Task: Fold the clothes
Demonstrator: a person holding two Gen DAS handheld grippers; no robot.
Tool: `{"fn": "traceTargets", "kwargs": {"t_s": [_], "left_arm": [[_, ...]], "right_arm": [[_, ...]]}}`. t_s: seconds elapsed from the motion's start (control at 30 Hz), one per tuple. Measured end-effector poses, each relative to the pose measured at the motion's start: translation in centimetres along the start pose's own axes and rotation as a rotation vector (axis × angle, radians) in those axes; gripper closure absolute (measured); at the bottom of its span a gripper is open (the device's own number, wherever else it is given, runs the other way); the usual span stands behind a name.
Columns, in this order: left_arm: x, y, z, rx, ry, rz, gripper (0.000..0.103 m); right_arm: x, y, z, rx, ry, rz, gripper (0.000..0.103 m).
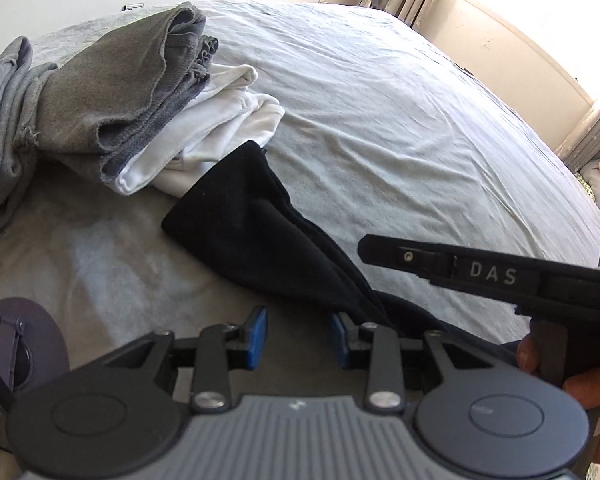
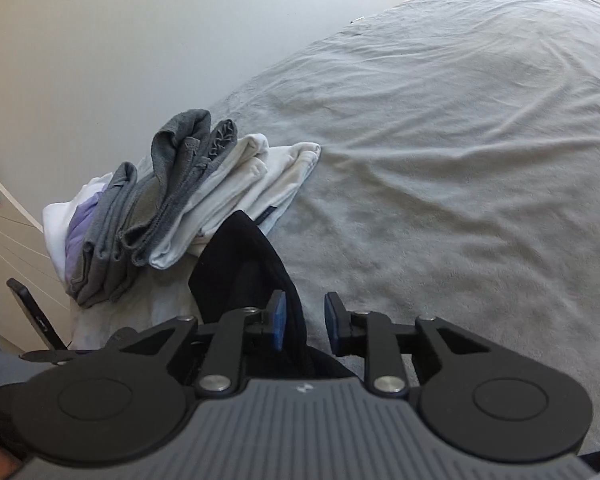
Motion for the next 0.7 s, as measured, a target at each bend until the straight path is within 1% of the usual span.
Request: {"fn": "traceTargets", "kwargs": {"t_s": [0.1, 0.17, 0.2, 0.23, 0.27, 0.43, 0.57, 0.63, 0.7], "left_arm": [[0.0, -0.1, -0.1, 0.010, 0.002, -0.008, 0.068], [0.0, 0.0, -0.2, 0.007, 0.003, -0.006, 0.068], [0.0, 0.0, -0.2, 0.008, 0.004, -0.005, 0.068], [0.1, 0.1, -0.3, 0.009, 0.004, -0.004, 0.068], [0.1, 0.2, -0.3, 0.009, 0.005, -0.004, 0.068], [0.2, 0.3, -0.4, 0.015, 0.003, 0.002, 0.068], [0.1, 0.3, -0.3, 0.012, 0.002, 0.007, 0.068], [0.2, 0.3, 0.2, -0.011, -0.005, 0.024, 0.068], [0.6, 0.6, 1.0, -0.062, -0.023, 0.065, 0.067]], "right_arm": [[-0.8, -0.2, -1.2, -0.003, 0.021, -0.004, 0.072], [-1.2, 0.1, -1.8, -0.017, 0.017, 0.021, 0.072], [-1.2, 0.2, -1.8, -0.018, 0.004, 0.033, 0.077], [-1.0, 0.2, -1.5, -0.011, -0.013, 0.033, 0.094], [-0.8, 0.2, -1.2, -0.004, -0.030, 0.033, 0.096], [1.0, 0.4, 1.7, 0.002, -0.127, 0.031, 0.096], [2.1, 1.4, 4.4, 0.044, -0.162, 0.055, 0.096], [2.0, 1.9, 5.3, 0.066, -0.163, 0.059, 0.096], [1.3, 2.2, 6.2, 0.090, -0.165, 0.052, 0.096]]}}
Point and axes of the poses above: each gripper's, at about its wrist camera, not at the fingertips, and z roughly against the way its jaws point, y to its left, x to its top, the point moved 2 cm from there along -z, roughly the way its jaws point, and after that the axes turned 5 degrees about z, right-handed, at the moved point
